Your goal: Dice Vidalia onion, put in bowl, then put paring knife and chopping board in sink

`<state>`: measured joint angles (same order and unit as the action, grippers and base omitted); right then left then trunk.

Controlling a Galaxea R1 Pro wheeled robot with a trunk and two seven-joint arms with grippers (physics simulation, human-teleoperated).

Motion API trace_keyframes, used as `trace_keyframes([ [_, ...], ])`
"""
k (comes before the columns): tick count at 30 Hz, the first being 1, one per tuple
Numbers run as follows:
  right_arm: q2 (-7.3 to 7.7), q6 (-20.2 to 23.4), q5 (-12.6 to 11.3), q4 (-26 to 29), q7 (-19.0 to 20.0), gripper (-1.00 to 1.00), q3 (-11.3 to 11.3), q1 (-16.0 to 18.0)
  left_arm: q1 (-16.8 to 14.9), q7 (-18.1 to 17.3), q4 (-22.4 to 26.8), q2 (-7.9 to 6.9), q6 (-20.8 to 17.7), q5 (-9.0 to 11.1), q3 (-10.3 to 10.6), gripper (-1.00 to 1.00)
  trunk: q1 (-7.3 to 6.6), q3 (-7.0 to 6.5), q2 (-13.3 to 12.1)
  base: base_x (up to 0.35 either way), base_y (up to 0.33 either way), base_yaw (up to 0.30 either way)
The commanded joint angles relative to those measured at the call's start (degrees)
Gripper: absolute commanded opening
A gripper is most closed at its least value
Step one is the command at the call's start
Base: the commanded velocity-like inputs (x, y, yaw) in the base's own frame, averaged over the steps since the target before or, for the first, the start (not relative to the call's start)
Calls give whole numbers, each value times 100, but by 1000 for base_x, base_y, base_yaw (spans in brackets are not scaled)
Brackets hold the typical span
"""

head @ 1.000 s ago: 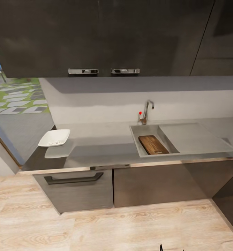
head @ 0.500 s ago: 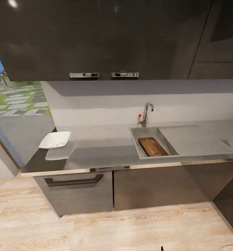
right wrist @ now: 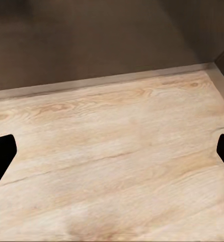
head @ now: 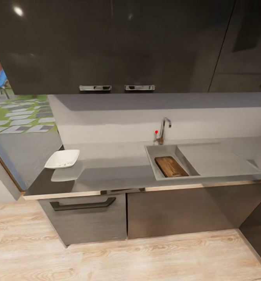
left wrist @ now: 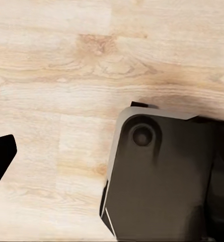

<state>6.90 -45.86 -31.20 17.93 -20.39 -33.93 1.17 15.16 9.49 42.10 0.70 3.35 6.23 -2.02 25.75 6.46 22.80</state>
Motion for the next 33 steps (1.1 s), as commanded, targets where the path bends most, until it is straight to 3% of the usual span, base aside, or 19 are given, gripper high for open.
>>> trace_keyframes([
  [1,-6,-13,-241,-105,78,100,-55,5,-68,10,-78,40,-33,33,-2,100,4,2,11,0,0,0],
  [4,-124,10,-488,-552,479,100,-57,3,-194,16,-210,85,-67,9,0,100,4,-26,11,0,0,0],
  [7,-400,26,-550,-1181,673,100,-46,2,-229,13,-468,84,-42,2,7,100,4,-53,11,0,0,0],
  [9,-449,47,-559,-1298,688,100,-43,2,-237,14,-688,64,-33,1,8,100,4,-69,11,0,0,0],
  [12,-475,373,-655,-1363,687,100,-29,0,-238,17,-1233,-38,-23,1,9,100,4,-80,11,0,0,0],
  [16,-484,1490,-1218,-1364,722,100,-26,2,-238,16,-1898,-176,-26,23,9,100,4,-83,11,0,0,0],
  [18,-482,1709,-1383,-1363,727,100,-26,1,-238,16,-2237,-179,-23,26,9,100,4,-83,11,0,0,0],
  [33,-486,1782,-1455,-1183,728,100,-33,-2,-233,18,-3033,-196,-6,36,21,100,4,-83,11,0,0,0],
])
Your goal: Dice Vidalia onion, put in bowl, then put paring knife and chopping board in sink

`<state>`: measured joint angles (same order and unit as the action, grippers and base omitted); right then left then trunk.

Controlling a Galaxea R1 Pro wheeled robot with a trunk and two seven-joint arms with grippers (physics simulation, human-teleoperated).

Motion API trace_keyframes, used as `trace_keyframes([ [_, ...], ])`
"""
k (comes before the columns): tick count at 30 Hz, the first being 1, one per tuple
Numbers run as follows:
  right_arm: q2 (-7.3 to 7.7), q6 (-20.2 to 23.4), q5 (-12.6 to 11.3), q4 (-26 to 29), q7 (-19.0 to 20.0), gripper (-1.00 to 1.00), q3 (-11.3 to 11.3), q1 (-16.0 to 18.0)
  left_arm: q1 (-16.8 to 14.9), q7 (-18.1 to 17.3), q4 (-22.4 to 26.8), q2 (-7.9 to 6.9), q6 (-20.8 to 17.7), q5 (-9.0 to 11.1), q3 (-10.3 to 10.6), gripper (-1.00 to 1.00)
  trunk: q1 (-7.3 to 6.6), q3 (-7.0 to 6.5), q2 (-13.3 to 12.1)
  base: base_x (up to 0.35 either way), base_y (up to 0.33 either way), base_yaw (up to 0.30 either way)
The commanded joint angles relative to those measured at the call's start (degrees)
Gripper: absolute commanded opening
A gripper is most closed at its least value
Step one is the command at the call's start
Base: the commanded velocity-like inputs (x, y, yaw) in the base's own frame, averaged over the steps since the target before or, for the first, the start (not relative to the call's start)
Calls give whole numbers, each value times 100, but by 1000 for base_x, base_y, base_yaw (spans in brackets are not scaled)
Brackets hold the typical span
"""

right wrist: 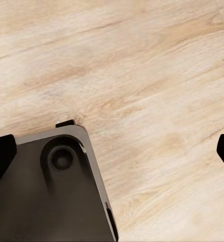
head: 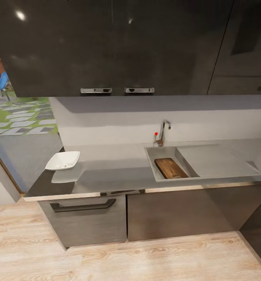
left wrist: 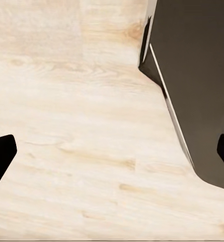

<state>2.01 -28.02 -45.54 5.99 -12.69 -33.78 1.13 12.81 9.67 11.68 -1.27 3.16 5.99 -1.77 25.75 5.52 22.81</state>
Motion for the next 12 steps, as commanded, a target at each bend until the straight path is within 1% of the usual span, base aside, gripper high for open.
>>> trace_keyframes([
  [1,2,-2,-18,16,-41,100,-48,1,2,0,-29,1,11,60,-5,100,3,11,11,0,0,0],
  [5,2,-2,-16,26,-41,100,-50,1,2,0,-160,4,9,57,-15,100,3,11,11,0,0,0],
  [12,2,-2,-17,25,-41,100,-50,1,2,0,-183,4,9,53,-16,100,3,11,11,0,0,0],
])
